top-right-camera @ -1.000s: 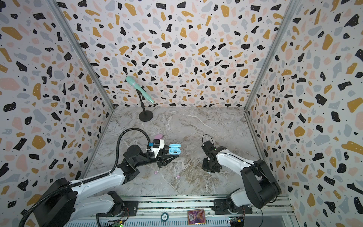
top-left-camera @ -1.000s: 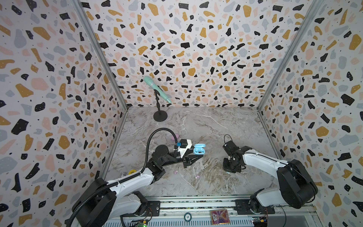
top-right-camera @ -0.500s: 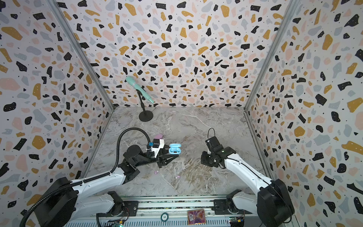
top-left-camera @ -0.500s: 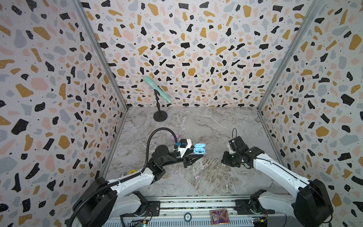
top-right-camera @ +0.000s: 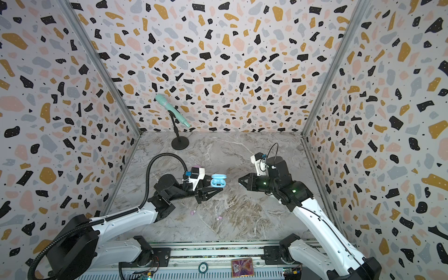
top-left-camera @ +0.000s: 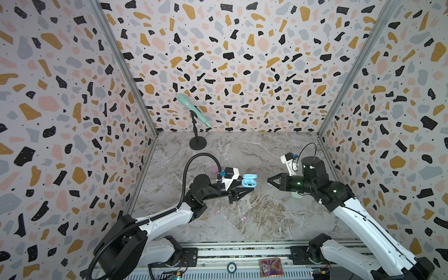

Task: Insert wireless bluetooth earbuds into charging case
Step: Pick up the wireless bluetooth earbud from the bottom-right of the table, then insert the wireless bluetooth earbud into the charging case.

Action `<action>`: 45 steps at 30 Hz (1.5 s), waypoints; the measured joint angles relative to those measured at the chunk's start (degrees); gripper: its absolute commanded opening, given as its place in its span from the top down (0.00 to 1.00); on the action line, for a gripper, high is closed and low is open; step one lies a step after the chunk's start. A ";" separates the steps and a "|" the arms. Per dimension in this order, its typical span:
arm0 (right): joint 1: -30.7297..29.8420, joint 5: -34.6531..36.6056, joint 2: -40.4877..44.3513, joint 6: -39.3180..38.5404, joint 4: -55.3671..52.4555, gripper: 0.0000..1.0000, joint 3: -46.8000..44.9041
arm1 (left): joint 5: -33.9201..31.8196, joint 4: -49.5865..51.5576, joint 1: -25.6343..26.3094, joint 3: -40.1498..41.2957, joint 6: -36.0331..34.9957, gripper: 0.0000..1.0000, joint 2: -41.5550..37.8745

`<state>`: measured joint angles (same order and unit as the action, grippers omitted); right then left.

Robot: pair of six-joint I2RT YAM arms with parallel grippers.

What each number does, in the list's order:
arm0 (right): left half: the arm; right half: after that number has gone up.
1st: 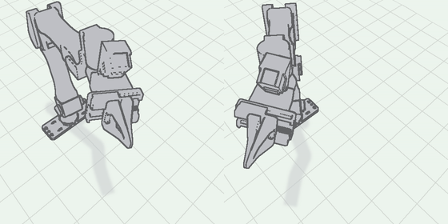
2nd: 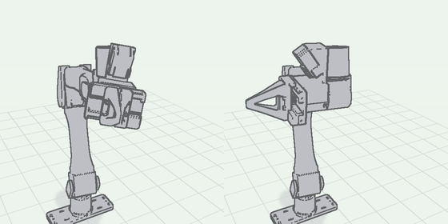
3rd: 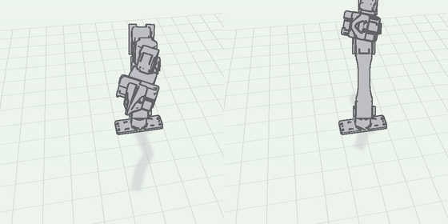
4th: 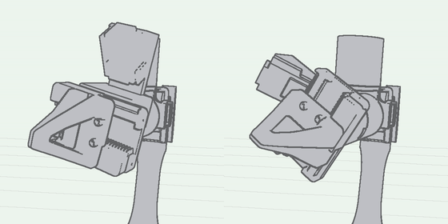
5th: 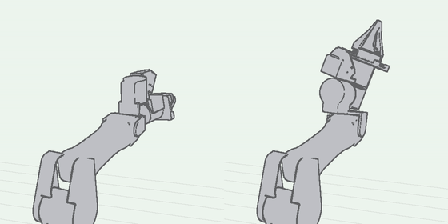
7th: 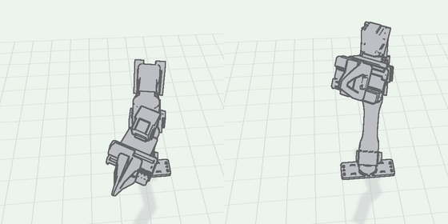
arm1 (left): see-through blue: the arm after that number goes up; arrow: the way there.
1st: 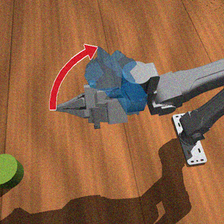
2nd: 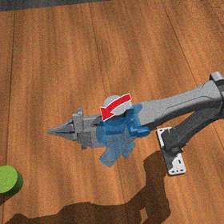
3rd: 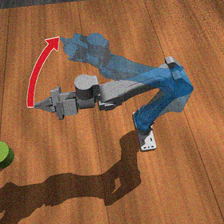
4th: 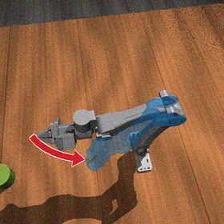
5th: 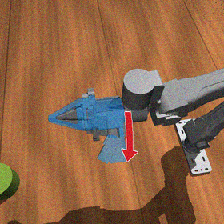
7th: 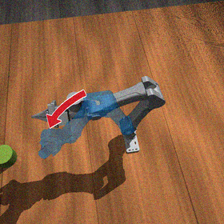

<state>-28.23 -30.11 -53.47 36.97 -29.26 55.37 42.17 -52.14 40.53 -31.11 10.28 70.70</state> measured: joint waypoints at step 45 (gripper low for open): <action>-7.41 -15.52 -4.35 -0.83 14.64 0.97 1.38 | 6.03 5.44 -0.04 -3.37 -2.38 0.85 0.02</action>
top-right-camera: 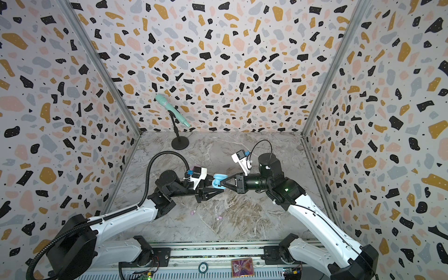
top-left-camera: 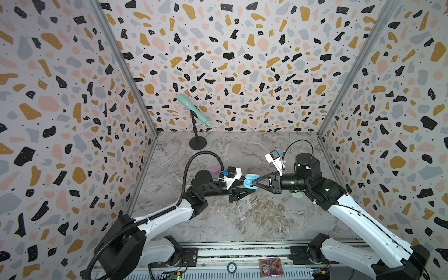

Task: Insert wireless bluetooth earbuds into charging case
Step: Insert the wireless bluetooth earbud into the charging case.

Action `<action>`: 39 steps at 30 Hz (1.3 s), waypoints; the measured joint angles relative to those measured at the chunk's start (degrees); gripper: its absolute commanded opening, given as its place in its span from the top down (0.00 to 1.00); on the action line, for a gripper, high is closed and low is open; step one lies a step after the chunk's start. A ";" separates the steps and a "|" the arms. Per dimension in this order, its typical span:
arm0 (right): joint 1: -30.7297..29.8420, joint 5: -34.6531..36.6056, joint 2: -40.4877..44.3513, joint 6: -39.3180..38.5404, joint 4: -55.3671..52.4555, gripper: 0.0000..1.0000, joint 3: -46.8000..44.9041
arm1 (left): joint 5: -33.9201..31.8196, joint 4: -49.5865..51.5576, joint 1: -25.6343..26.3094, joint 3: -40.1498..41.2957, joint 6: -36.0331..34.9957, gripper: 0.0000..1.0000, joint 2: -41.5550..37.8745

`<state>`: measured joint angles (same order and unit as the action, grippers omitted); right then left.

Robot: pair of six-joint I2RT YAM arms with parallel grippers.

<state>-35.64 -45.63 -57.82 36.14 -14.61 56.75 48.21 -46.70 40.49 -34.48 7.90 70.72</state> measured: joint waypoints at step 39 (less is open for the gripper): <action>-1.14 2.89 -0.83 2.99 3.26 0.93 0.00 | -0.09 1.29 -0.37 0.09 0.17 0.85 -2.32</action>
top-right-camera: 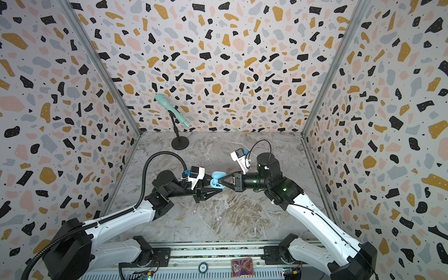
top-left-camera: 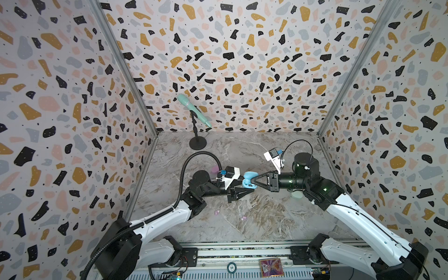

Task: Insert wireless bluetooth earbuds into charging case
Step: Insert the wireless bluetooth earbud into the charging case.

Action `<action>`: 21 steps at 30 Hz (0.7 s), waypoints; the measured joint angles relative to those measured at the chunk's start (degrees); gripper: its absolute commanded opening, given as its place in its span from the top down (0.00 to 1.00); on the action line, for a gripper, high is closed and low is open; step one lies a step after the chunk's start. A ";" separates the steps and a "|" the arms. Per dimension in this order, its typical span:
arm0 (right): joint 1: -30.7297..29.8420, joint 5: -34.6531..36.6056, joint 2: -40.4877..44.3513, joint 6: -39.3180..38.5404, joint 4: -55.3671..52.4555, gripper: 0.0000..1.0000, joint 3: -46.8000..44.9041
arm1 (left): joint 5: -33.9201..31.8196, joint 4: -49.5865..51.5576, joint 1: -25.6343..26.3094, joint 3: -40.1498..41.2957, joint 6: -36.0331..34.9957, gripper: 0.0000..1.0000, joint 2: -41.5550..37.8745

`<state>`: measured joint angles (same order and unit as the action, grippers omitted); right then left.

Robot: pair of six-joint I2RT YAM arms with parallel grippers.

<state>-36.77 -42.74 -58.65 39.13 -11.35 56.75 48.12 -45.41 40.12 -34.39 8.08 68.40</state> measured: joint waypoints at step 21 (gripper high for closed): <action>-0.11 2.10 -2.10 -1.92 -7.85 0.71 5.25 | -1.40 0.09 0.11 0.28 0.07 0.85 -0.31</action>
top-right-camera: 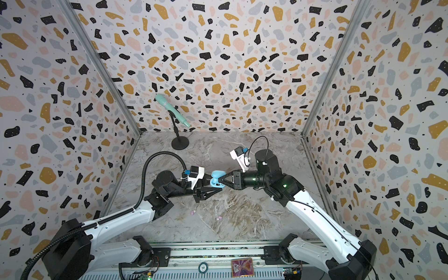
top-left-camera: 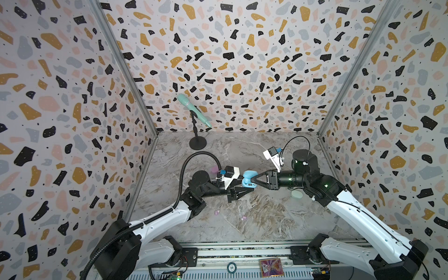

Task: Insert wireless bluetooth earbuds into charging case
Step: Insert the wireless bluetooth earbud into the charging case.

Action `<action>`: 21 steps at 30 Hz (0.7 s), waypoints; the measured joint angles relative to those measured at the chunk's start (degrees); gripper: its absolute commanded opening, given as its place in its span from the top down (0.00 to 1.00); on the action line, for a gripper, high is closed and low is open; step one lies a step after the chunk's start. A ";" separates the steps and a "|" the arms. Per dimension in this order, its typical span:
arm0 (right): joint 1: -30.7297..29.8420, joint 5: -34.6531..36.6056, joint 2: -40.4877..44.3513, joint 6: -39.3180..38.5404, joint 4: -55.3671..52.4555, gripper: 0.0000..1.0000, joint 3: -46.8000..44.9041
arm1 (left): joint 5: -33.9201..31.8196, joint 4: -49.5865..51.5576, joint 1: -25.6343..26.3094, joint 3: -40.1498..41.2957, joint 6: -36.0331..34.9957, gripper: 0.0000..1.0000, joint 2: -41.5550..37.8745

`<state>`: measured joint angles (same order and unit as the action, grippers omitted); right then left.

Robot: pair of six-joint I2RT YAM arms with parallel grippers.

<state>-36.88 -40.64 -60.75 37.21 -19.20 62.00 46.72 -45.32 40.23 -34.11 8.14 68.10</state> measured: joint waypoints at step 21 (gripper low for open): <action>-3.96 7.32 -3.26 -3.67 -9.73 0.50 8.22 | -2.23 0.46 0.87 0.00 -0.24 0.85 0.00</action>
<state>-40.84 -33.32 -64.01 33.54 -28.93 70.22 44.49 -44.86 41.10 -34.11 7.90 68.10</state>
